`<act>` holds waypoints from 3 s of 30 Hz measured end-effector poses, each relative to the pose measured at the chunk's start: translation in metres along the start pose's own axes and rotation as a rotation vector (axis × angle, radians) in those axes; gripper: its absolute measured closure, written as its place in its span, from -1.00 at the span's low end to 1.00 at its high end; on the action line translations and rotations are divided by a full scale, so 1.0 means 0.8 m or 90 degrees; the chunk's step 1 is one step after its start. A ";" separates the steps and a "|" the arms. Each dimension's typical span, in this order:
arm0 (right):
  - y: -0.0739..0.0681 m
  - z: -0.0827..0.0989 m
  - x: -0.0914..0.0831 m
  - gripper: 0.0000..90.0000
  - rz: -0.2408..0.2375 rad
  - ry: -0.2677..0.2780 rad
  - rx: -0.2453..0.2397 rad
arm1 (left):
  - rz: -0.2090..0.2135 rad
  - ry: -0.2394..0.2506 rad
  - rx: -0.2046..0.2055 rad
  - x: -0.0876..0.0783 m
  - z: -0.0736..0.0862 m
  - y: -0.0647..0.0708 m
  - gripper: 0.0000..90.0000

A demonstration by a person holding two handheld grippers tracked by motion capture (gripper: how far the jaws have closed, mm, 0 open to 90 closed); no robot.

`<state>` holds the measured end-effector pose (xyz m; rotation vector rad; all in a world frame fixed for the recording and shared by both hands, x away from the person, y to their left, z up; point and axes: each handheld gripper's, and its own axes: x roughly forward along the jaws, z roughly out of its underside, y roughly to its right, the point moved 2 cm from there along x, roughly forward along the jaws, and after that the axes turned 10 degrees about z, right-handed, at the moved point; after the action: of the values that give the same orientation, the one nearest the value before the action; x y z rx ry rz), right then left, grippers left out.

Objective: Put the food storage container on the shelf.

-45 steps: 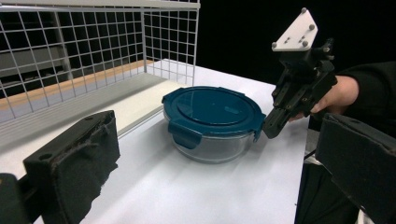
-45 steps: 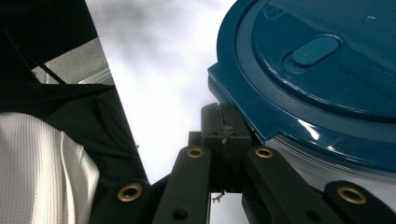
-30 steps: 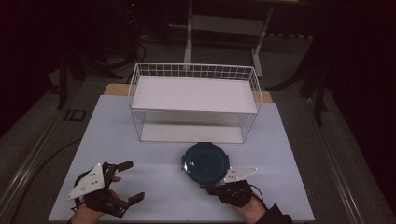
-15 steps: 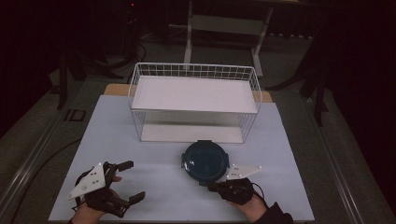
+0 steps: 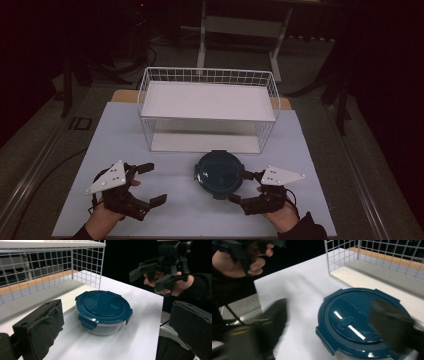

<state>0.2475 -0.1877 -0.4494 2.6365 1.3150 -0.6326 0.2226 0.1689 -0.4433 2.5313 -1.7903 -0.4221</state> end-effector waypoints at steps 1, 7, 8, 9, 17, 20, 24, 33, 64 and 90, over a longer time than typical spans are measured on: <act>0.000 -0.002 -0.001 -0.73 0.012 0.007 -0.006 | 0.006 -0.003 -0.002 0.004 -0.004 0.000 -1.00; 0.000 -0.011 -0.007 -0.73 0.070 0.042 -0.039 | 0.021 -0.015 -0.018 0.027 -0.020 -0.003 -1.00; 0.001 -0.013 -0.009 -0.68 0.075 0.054 -0.044 | 0.021 -0.016 -0.019 0.031 -0.023 -0.004 -1.00; 0.003 -0.015 -0.010 -0.70 0.070 0.056 -0.048 | 0.026 -0.020 -0.021 0.034 -0.025 -0.005 -1.00; 0.027 -0.018 -0.018 -0.63 0.091 0.047 -0.015 | 0.011 -0.043 -0.057 0.066 -0.038 -0.026 -1.00; 0.034 -0.016 -0.019 -0.63 0.100 0.045 -0.006 | 0.009 -0.062 -0.077 0.078 -0.039 -0.037 -1.00; 0.038 -0.016 -0.019 -0.63 0.134 0.057 -0.013 | 0.020 -0.072 -0.122 0.094 -0.035 -0.051 -1.00; 0.049 -0.012 -0.009 -0.74 0.132 0.039 0.000 | 0.025 -0.110 -0.248 0.122 -0.007 -0.082 -1.00; 0.057 0.005 0.005 -0.70 0.139 -0.032 0.069 | 0.098 -0.179 -0.669 0.152 0.061 -0.135 0.12; 0.105 0.049 0.024 0.00 0.035 -0.174 0.339 | 0.117 -0.179 -0.508 0.143 0.052 -0.101 0.26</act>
<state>0.3117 -0.2369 -0.4985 2.8086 1.1080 -1.4488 0.3234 0.0969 -0.5208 1.8012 -1.4689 -1.2321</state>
